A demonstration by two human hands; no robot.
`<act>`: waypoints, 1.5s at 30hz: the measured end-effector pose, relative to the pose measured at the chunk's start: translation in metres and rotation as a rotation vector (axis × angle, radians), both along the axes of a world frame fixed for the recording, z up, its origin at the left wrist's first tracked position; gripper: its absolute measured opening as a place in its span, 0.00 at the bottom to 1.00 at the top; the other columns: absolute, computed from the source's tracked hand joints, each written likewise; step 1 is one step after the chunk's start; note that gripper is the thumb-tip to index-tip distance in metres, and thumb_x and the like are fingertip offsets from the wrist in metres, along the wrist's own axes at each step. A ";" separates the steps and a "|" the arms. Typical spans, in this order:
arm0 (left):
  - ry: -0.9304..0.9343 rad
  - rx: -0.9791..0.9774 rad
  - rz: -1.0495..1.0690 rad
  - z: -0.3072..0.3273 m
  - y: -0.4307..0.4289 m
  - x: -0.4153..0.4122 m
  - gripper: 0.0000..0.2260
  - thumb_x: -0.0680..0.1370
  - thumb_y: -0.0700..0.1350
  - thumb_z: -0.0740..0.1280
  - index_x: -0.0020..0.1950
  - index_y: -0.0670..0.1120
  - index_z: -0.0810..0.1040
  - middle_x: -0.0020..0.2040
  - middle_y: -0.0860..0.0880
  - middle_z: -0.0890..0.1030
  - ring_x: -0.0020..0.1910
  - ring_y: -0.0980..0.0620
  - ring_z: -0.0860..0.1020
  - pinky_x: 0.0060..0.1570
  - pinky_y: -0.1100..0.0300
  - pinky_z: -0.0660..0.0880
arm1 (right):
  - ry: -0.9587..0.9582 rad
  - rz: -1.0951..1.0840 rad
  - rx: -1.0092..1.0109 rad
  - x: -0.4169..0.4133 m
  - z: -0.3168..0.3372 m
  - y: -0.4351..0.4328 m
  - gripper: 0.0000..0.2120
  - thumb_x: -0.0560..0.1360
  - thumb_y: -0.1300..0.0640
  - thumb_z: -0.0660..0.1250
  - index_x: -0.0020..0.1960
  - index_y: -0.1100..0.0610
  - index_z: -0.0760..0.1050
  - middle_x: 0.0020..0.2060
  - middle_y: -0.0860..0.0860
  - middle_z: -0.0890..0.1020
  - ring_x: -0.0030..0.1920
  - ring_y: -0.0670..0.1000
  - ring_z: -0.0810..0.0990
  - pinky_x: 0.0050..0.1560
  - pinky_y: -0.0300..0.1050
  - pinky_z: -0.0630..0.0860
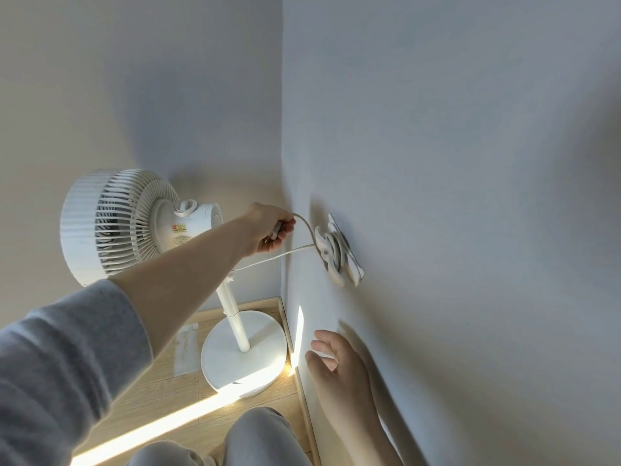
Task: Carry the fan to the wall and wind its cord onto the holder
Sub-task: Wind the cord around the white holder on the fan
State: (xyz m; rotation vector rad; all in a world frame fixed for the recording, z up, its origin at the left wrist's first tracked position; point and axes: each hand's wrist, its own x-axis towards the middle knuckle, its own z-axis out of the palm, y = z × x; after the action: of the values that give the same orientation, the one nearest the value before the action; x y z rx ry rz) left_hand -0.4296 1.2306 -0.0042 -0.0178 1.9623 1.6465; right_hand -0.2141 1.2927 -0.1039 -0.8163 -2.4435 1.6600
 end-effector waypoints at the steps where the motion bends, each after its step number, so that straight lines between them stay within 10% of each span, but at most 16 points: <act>1: 0.018 0.001 -0.006 0.004 0.002 0.000 0.09 0.76 0.40 0.63 0.36 0.43 0.77 0.22 0.52 0.76 0.20 0.58 0.71 0.23 0.68 0.70 | 0.000 0.000 0.003 0.000 0.000 0.000 0.13 0.76 0.56 0.62 0.60 0.45 0.72 0.51 0.39 0.77 0.46 0.31 0.74 0.42 0.24 0.69; 20: 0.831 -0.214 -0.241 0.048 0.010 0.064 0.10 0.75 0.44 0.64 0.38 0.42 0.80 0.26 0.53 0.78 0.21 0.60 0.71 0.35 0.62 0.73 | -0.013 -0.012 0.024 0.001 -0.005 0.002 0.16 0.76 0.55 0.62 0.64 0.49 0.72 0.51 0.39 0.76 0.45 0.32 0.74 0.41 0.23 0.68; 29: 0.681 -0.126 -0.329 0.037 0.004 0.099 0.13 0.79 0.44 0.58 0.42 0.40 0.78 0.29 0.51 0.78 0.23 0.57 0.73 0.25 0.68 0.71 | -0.015 -0.036 0.018 0.001 -0.005 0.000 0.17 0.76 0.56 0.62 0.64 0.49 0.72 0.51 0.39 0.77 0.45 0.34 0.74 0.41 0.23 0.67; 45: 0.100 0.228 -0.252 0.013 -0.008 0.137 0.12 0.76 0.46 0.67 0.49 0.37 0.81 0.43 0.42 0.86 0.35 0.49 0.81 0.39 0.60 0.80 | -0.040 -0.030 0.024 0.003 -0.012 -0.001 0.18 0.75 0.57 0.62 0.65 0.51 0.71 0.60 0.45 0.79 0.51 0.42 0.75 0.48 0.33 0.72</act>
State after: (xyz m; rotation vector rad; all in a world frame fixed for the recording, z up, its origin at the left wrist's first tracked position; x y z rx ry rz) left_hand -0.2930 1.2229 0.0086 0.3905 1.7531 1.7159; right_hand -0.2114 1.2922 -0.1159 -0.8872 -2.4600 1.6165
